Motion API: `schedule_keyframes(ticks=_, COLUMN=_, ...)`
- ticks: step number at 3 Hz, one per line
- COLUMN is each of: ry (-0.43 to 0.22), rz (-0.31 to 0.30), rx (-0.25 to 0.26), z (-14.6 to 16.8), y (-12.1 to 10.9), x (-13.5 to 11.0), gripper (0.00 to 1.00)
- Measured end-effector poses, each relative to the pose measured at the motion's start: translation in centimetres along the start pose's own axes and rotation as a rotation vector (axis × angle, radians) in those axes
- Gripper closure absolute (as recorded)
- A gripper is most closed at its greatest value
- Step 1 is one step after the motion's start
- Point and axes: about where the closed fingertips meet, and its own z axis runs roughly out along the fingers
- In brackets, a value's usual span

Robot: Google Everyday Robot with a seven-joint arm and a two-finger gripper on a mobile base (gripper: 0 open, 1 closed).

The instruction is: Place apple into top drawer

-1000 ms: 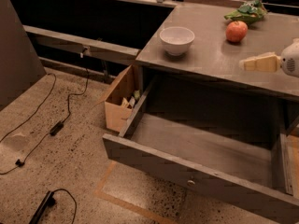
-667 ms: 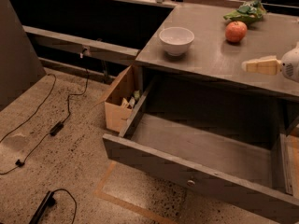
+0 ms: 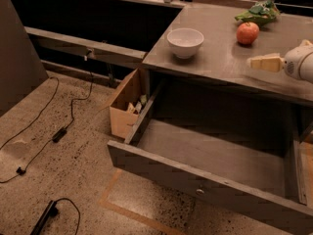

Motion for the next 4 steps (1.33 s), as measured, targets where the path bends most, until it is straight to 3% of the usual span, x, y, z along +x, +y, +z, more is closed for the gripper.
schedule_keyframes(ticks=2, ry=-0.036, rz=0.113, rx=0.003, z=5.6, y=-0.3, x=-0.5, gripper=0.00)
schedule_keyframes(ticks=4, ry=-0.063, rz=0.127, rx=0.021, z=10.7, y=-0.6, x=-1.0, gripper=0.00)
